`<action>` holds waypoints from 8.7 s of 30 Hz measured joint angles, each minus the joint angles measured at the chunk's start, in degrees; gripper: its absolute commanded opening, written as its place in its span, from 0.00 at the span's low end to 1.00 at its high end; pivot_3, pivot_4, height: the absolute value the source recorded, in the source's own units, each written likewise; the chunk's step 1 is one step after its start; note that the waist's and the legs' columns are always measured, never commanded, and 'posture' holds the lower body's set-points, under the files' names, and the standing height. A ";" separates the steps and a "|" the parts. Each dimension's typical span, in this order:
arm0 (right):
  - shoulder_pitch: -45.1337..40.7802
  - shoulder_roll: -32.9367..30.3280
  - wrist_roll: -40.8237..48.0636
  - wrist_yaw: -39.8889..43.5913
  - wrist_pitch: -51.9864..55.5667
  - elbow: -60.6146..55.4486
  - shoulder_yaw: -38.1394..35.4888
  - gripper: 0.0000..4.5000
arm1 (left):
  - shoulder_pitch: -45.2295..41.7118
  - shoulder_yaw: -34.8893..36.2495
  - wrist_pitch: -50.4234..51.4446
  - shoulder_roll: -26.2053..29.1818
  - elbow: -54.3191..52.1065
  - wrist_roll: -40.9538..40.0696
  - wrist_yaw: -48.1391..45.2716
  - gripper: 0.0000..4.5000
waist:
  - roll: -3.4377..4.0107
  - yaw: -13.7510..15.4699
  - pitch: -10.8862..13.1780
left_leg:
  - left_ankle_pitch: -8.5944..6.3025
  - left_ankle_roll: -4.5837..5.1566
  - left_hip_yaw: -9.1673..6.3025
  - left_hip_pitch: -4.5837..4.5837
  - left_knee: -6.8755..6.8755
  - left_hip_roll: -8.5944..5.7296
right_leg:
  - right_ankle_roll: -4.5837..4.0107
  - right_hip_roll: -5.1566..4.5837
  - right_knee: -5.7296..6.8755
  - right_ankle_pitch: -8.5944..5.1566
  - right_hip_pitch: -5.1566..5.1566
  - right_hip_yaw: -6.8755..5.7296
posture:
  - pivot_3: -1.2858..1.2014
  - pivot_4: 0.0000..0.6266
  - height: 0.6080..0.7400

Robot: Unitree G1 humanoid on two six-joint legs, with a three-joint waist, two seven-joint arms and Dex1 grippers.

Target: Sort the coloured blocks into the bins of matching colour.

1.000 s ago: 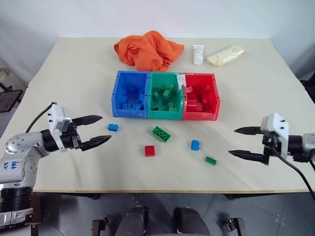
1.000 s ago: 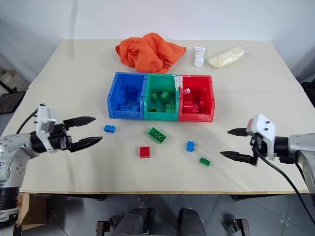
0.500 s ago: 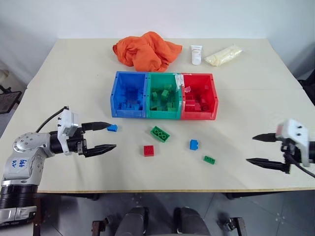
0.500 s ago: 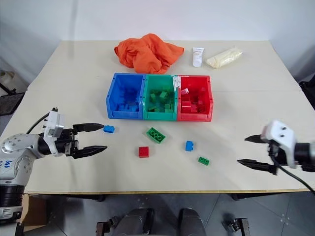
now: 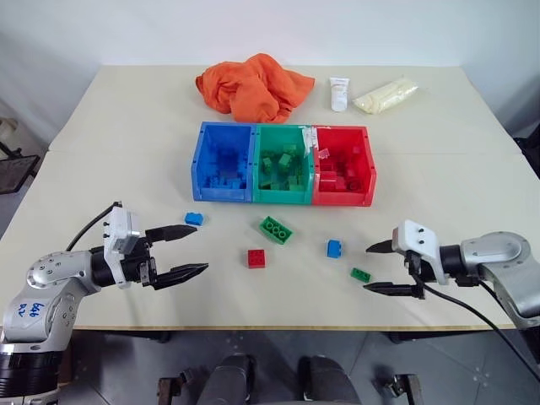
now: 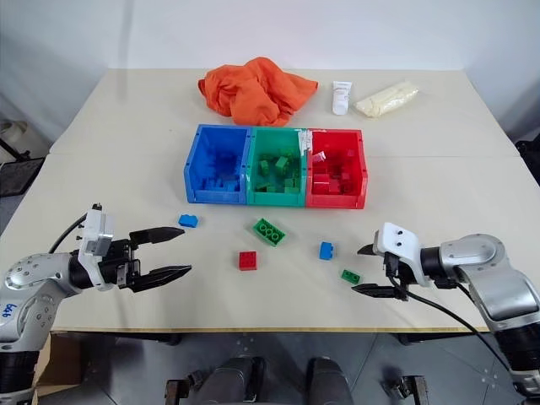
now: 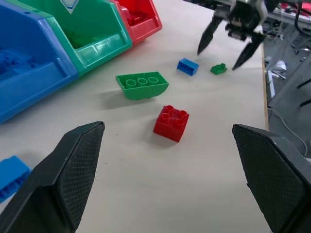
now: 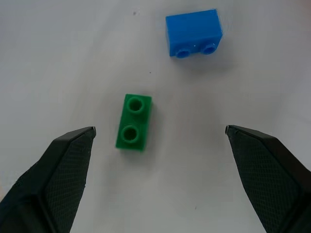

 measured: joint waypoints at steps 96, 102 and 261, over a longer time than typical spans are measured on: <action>-14.52 13.35 -7.33 -7.60 3.14 2.68 10.41 0.71 | -8.41 -3.65 -14.90 -4.47 12.47 8.71 2.98 1.00 | -0.03 -0.41 -0.02 | 0.03 -0.03 0.01 -0.77 0.60 -0.08 | 0.01 -0.01 1.09 0.01 -0.92 -0.02 | 0.52 0.24 1.00; -13.24 13.39 -7.02 -7.59 1.01 3.15 9.63 0.32 | -7.28 -2.70 -14.19 -4.46 10.61 8.59 4.07 1.00 | -0.04 -0.35 -0.02 | 0.03 -0.03 0.01 -0.77 0.68 -0.08 | 0.01 -0.02 1.10 0.01 -0.90 -0.02 | 0.52 0.24 1.00; -13.33 12.15 5.51 -0.10 7.96 -7.66 5.77 0.99 | -10.43 -0.37 -24.56 -1.67 29.39 5.31 -16.81 1.00 | -0.09 -1.71 -0.05 | -0.02 -0.05 -0.08 -0.78 0.70 -0.06 | -0.01 -0.02 1.45 0.01 -1.03 0.08 | 0.52 0.24 1.00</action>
